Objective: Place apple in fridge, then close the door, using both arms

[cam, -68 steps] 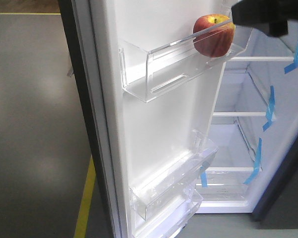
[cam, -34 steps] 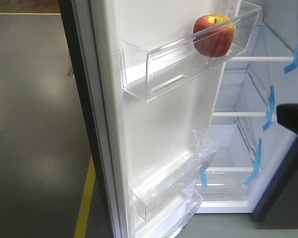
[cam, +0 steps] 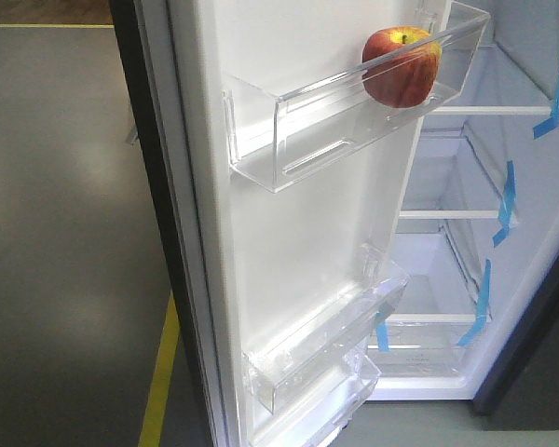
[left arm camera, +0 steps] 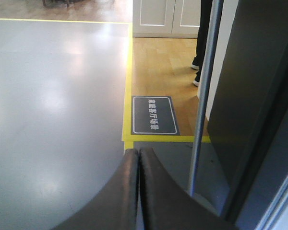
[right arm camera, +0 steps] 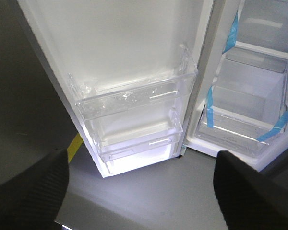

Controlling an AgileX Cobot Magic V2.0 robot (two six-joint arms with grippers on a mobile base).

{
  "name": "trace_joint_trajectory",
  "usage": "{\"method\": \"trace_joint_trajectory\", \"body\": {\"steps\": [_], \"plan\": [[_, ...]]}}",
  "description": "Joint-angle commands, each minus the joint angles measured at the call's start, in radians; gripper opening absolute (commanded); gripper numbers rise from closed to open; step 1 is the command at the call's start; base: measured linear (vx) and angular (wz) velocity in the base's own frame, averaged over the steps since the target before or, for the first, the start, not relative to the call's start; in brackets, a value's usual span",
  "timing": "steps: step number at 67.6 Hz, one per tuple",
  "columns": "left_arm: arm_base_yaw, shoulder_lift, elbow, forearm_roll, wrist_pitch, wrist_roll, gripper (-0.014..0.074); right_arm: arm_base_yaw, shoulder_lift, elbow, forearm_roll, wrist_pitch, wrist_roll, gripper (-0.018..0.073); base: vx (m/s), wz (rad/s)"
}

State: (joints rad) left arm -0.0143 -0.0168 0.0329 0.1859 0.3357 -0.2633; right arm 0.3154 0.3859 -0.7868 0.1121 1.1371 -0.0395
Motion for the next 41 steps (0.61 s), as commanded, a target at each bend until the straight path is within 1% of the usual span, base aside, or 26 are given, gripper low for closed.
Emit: {"method": "trace_joint_trajectory", "body": {"steps": [1, 9, 16, 33, 41], "plan": [[-0.007, 0.002, 0.017, 0.045, -0.091, -0.005, -0.0006, -0.002, -0.032, 0.004, -0.002, -0.022, 0.003, 0.0586, 0.0, 0.0], [-0.007, 0.002, 0.017, 0.083, -0.157, -0.005, -0.0006, -0.002, -0.048, 0.008, -0.005, 0.014, 0.003, 0.0582, 0.0, 0.0], [-0.007, 0.002, 0.017, 0.081, -0.199, -0.005, -0.0006, -0.002, -0.048, 0.008, -0.005, 0.033, 0.003, 0.058, 0.0, 0.0], [-0.007, 0.002, 0.017, 0.072, -0.21, -0.009, -0.0006, -0.002, -0.048, 0.008, -0.003, 0.06, 0.003, 0.058, 0.0, 0.0], [-0.007, 0.002, 0.017, 0.073, -0.283, -0.017, -0.0006, -0.002, -0.048, 0.008, -0.003, 0.06, 0.003, 0.058, 0.0, 0.0]]}}
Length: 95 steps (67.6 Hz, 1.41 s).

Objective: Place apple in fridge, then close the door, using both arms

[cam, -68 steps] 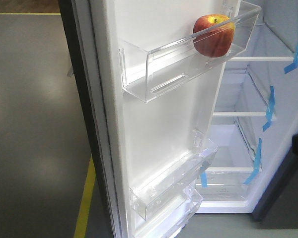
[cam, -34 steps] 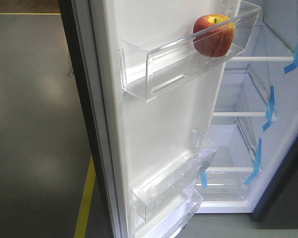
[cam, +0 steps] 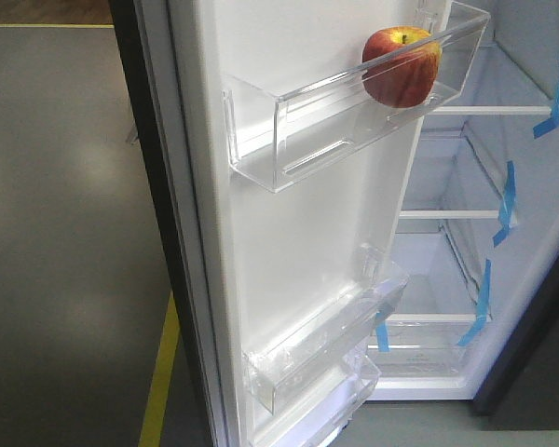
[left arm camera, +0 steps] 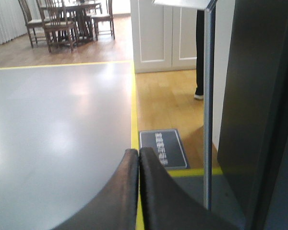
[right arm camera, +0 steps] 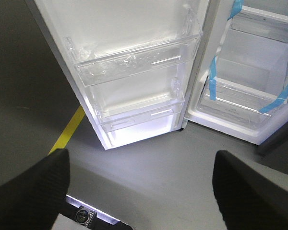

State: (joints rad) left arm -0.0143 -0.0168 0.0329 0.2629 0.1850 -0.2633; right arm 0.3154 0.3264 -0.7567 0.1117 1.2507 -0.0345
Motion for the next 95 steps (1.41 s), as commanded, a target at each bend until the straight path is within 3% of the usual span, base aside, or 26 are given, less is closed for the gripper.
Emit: {"method": "trace_joint_trajectory", "body": {"steps": [1, 11, 23, 32, 40, 51, 61, 70, 83, 95], "plan": [[-0.007, 0.002, 0.017, -0.004, -0.145, -0.021, -0.0006, -0.002, 0.012, -0.022, -0.002, -0.053, -0.002, 0.058, 0.0, 0.0], [-0.007, 0.002, 0.017, -0.004, -0.258, -0.118, -0.0006, -0.002, 0.012, -0.022, -0.002, -0.053, -0.002, 0.058, 0.0, 0.0], [-0.007, 0.002, 0.015, -0.004, -0.391, -0.122, -0.0006, -0.002, 0.012, -0.022, -0.002, -0.053, -0.002, 0.058, 0.0, 0.0], [-0.007, 0.002, -0.025, -0.063, -0.41, -0.124, -0.0006, -0.002, 0.012, -0.022, -0.002, -0.053, -0.002, 0.058, 0.0, 0.0], [-0.007, 0.004, -0.093, -0.066, -0.389, -0.123, -0.0006, -0.002, 0.012, -0.022, -0.002, -0.053, -0.002, 0.058, 0.0, 0.0], [-0.007, 0.04, -0.239, -0.052, -0.221, -0.117, -0.0006, -0.002, 0.012, -0.022, -0.002, -0.053, -0.003, 0.058, 0.0, 0.0], [-0.007, 0.163, -0.396, 0.004, -0.069, -0.117, -0.0006, -0.002, 0.012, -0.022, -0.002, -0.053, -0.003, 0.058, 0.0, 0.0], [-0.007, 0.308, -0.54, 0.003, 0.029, -0.094, -0.0006, -0.002, 0.012, -0.022, -0.002, -0.053, -0.003, 0.058, 0.0, 0.0], [-0.007, 0.511, -0.742, -0.038, 0.206, 0.028, -0.0006, -0.002, 0.012, -0.022, -0.002, -0.053, -0.003, 0.058, 0.0, 0.0], [-0.007, 0.711, -0.909, -0.198, 0.375, 0.228, -0.0006, -0.002, 0.012, -0.022, -0.002, -0.053, -0.003, 0.058, 0.0, 0.0]]}}
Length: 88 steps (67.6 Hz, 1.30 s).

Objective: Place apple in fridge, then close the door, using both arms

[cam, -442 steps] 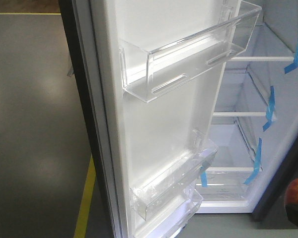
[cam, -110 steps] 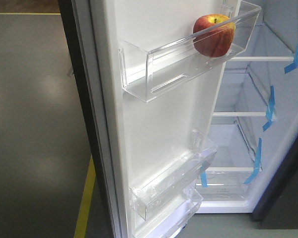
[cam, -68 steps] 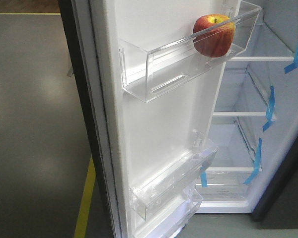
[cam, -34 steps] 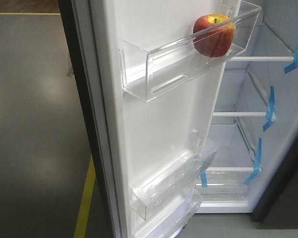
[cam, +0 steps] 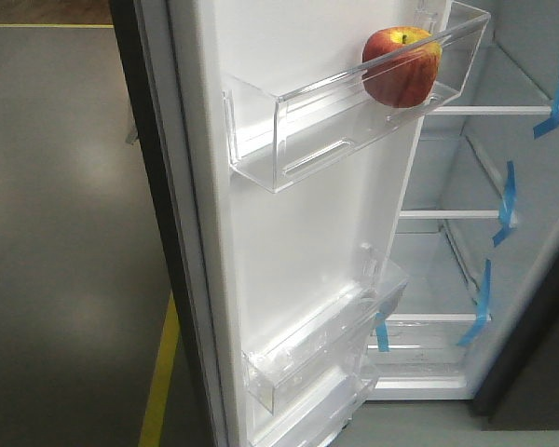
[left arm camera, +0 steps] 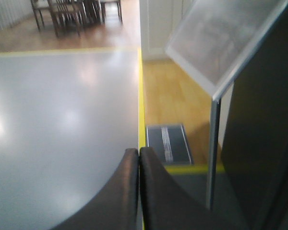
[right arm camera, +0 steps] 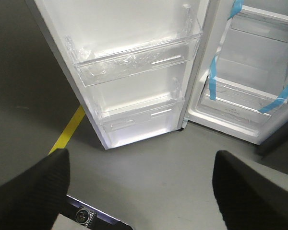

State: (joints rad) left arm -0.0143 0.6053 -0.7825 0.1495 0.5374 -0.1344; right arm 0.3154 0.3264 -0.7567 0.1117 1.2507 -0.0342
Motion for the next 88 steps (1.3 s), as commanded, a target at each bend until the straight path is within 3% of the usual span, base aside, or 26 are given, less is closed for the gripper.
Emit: {"method": "trace_joint_trajectory", "body": {"steps": [1, 15, 29, 71, 88], "plan": [[-0.007, 0.11, -0.111, -0.102, 0.042, 0.12, -0.0006, -0.002, 0.012, -0.022, -0.002, -0.053, -0.004, 0.058, 0.0, 0.0], [-0.007, 0.317, -0.255, -0.265, 0.115, 0.291, -0.0006, -0.002, 0.012, -0.022, -0.002, -0.053, -0.004, 0.058, 0.0, 0.0], [-0.007, 0.497, -0.38, -0.363, 0.129, 0.364, -0.0006, -0.002, 0.012, -0.022, -0.002, -0.052, -0.004, 0.058, 0.0, 0.0], [-0.012, 0.948, -0.839, -0.389, 0.097, 0.383, -0.0006, -0.002, 0.012, -0.022, -0.002, -0.052, -0.004, 0.058, 0.0, 0.0], [-0.066, 1.052, -0.946, -0.426, 0.043, 0.394, -0.0006, -0.002, 0.012, -0.022, -0.002, -0.053, -0.004, 0.058, 0.0, 0.0]]}}
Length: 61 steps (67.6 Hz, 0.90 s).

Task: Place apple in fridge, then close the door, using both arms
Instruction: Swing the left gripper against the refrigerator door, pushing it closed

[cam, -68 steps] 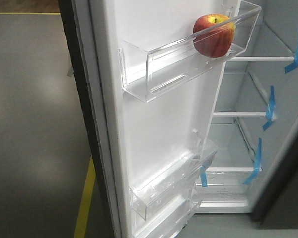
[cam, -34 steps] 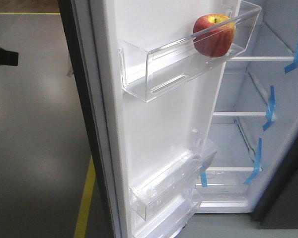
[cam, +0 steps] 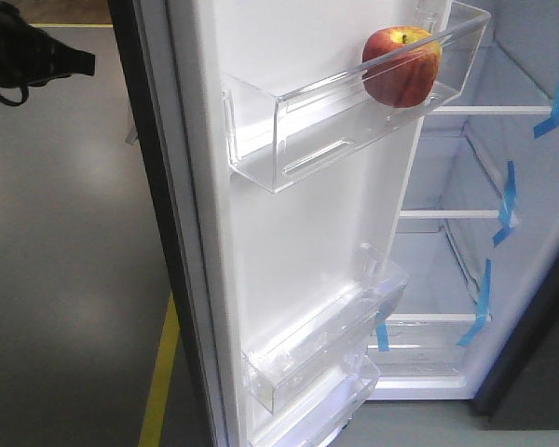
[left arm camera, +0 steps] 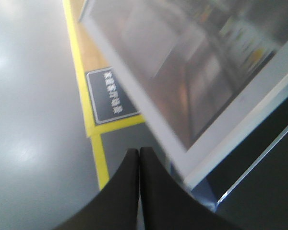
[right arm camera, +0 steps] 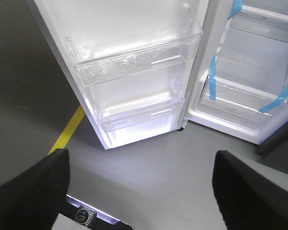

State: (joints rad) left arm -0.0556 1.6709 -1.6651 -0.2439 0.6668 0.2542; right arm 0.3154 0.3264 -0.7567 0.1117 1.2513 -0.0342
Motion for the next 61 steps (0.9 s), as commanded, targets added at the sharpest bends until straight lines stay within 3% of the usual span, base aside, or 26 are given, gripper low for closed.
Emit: {"method": "trace_joint_trajectory", "body": {"steps": [1, 15, 32, 61], "plan": [[-0.029, -0.007, -0.069, -0.031, -0.088, 0.007, -0.0006, -0.002, 0.012, -0.022, -0.002, -0.053, -0.004, 0.058, 0.0, 0.0], [-0.073, 0.046, -0.136, -0.057, -0.086, 0.022, -0.0006, -0.002, 0.012, -0.022, -0.002, -0.053, -0.004, 0.058, 0.0, 0.0], [-0.14, 0.048, -0.142, -0.129, -0.037, 0.125, -0.0006, -0.002, 0.012, -0.022, -0.002, -0.053, -0.004, 0.058, 0.0, 0.0], [-0.28, 0.048, -0.142, -0.126, 0.03, 0.132, -0.0006, -0.002, 0.012, -0.022, -0.002, -0.053, -0.004, 0.058, 0.0, 0.0]]}}
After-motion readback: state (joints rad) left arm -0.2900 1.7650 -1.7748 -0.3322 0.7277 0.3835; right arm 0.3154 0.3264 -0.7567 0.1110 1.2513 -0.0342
